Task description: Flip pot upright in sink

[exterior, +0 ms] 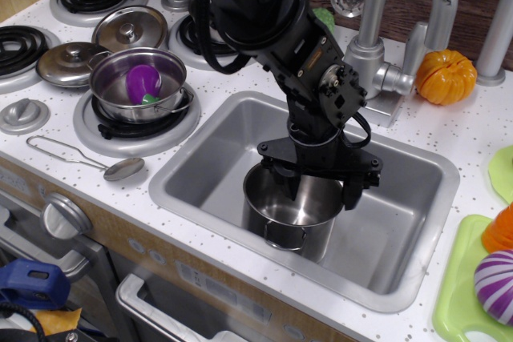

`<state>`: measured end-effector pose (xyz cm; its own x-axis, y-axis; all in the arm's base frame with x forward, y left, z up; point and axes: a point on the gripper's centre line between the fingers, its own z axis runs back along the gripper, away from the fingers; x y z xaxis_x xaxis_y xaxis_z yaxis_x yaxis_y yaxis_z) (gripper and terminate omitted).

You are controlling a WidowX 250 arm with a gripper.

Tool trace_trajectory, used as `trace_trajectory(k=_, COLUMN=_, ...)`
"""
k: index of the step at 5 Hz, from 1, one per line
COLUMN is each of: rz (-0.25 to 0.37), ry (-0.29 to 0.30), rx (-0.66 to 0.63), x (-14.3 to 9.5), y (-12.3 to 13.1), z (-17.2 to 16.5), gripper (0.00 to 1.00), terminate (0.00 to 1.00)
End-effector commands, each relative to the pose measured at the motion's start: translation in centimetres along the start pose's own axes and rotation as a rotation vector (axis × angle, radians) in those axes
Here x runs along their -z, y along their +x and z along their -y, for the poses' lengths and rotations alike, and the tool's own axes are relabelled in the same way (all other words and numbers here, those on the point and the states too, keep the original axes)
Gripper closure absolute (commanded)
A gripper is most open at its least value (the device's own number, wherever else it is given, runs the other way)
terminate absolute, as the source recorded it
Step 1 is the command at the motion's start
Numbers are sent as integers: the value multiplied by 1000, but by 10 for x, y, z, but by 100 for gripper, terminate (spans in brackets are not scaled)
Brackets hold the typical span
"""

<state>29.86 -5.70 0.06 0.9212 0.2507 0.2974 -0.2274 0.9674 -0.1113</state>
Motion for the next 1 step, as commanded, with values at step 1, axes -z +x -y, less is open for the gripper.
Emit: trace_trajectory(k=1, rz=68, ry=-31, rx=-4, x=-18, y=14, z=4, gripper=0, terminate=100)
